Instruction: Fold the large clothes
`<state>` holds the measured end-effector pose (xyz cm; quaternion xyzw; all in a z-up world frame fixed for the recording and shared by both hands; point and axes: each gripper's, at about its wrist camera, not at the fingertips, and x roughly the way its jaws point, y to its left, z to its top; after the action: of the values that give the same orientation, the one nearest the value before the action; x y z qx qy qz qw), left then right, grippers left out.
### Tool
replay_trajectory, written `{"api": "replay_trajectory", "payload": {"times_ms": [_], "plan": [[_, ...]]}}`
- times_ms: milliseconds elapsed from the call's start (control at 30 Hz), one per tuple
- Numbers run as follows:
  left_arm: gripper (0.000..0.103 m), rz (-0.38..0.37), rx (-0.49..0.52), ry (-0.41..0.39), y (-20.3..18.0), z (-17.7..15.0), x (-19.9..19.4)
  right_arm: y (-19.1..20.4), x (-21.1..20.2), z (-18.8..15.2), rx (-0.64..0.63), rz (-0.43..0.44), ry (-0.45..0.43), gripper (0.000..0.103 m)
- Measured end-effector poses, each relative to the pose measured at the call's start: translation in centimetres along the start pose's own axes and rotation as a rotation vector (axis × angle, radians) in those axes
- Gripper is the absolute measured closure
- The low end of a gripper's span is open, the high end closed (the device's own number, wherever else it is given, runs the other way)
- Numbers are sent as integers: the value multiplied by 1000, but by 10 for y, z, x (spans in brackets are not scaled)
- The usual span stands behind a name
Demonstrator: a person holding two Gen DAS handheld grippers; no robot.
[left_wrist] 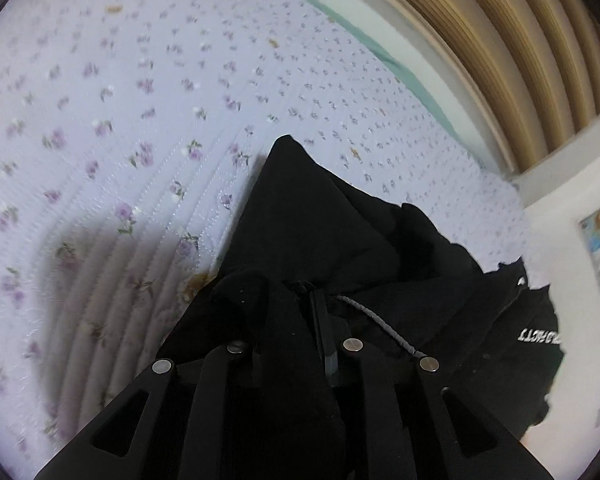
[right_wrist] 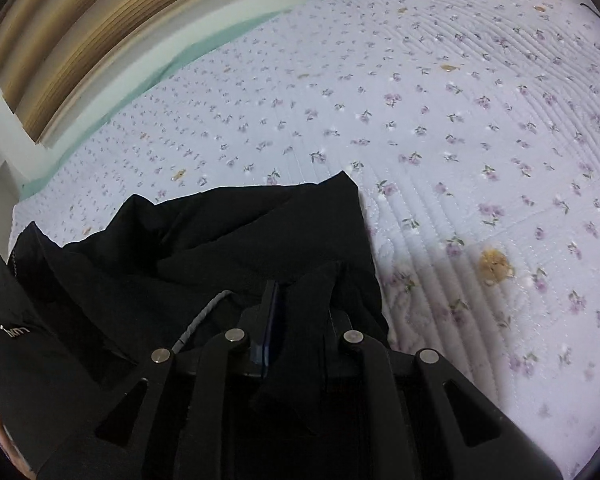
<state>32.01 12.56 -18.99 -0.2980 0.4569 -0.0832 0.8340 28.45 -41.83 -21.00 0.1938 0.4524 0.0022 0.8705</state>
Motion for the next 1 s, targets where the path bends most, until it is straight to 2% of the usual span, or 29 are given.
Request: {"api": "replay_trajectory", "payload": {"times_ms": [133,200,300,367,433,500,533,567,600,667,767,833,967,1000], "plan": [[86,14,49,-38,-2,-7,6,7,2,-8,-30,-44,-56,88],[86,7,57,-44,-2,-9,4,10,1,-9,-39,-47,-58,87],[85,-38,44,-57,0,-9,-5,3,-6,-4,-6,32,-21,82],[84,-65,119,-69,-8,-11,-25,-8,-23,0,26,112,2,75],[78,-98,229,-94,-19,-16,-53,-17,-46,2,41,182,0,65],[61,-164,303,-90,-25,-19,-85,-26,-74,3,49,255,-21,44],[55,-192,314,-85,-25,-18,-97,-33,-91,3,54,282,-47,37],[43,-219,316,-80,-24,-18,-109,-41,-106,2,60,302,-72,21],[32,-241,310,-84,-22,-16,-122,-46,-117,0,66,319,-93,12],[26,-286,303,-148,-17,-13,-149,-58,-136,0,69,353,-145,11],[23,-312,316,-214,-14,-9,-169,-58,-135,2,25,312,-134,11],[23,-261,301,-215,-13,-5,-163,-52,-121,5,-9,303,-109,11],[23,-105,285,-144,-5,13,-113,-33,-88,19,-119,252,-79,11],[23,-96,271,-123,-1,18,-105,-28,-83,20,-145,242,-72,11]]}}
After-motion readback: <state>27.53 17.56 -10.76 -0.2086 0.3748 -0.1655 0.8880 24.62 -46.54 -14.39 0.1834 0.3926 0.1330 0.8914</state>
